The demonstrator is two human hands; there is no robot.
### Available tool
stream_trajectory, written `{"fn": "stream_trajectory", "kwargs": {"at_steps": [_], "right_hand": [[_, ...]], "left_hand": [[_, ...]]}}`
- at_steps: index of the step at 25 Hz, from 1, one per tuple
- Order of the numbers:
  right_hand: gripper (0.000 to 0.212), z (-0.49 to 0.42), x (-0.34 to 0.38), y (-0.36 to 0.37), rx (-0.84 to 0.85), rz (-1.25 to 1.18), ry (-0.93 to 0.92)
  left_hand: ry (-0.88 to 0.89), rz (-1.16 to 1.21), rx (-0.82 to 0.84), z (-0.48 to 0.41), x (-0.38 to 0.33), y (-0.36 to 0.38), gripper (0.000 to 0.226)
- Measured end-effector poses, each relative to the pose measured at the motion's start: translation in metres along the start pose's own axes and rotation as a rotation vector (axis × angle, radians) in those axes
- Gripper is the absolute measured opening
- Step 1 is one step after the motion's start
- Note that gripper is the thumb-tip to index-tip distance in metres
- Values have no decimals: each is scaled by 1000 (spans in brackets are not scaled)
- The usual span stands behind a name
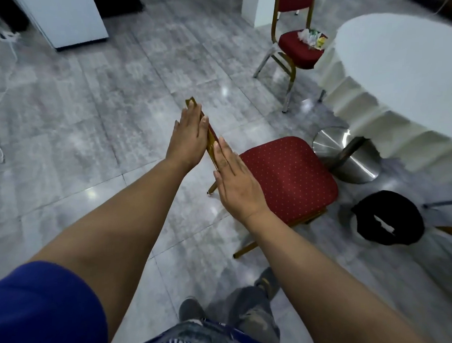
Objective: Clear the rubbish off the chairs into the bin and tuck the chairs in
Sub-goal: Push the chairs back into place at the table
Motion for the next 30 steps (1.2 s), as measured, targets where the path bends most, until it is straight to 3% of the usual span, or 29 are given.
{"fn": "stream_trajectory", "kwargs": {"at_steps": [6,14,30], "right_hand": [[55,-16,-29,-5,-17,144,-20],[55,-46,-121,-38,-42,233,4],[55,-136,-297,-97,-22,278,128]], "left_hand": [[44,-31,-7,-25,-10,13,55],[103,15,-70,-87,-60,72,51],[78,31,48,-247,-146,187,57]]}}
Point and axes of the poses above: each hand's wrist, its own z-axis away from the middle knuckle, its own y-axis out of the palm, x = y × z, the point moved 3 cm from there along -z, towards the middle knuckle, and after that the axes turned 15 degrees about y, right-handed, at the moved point
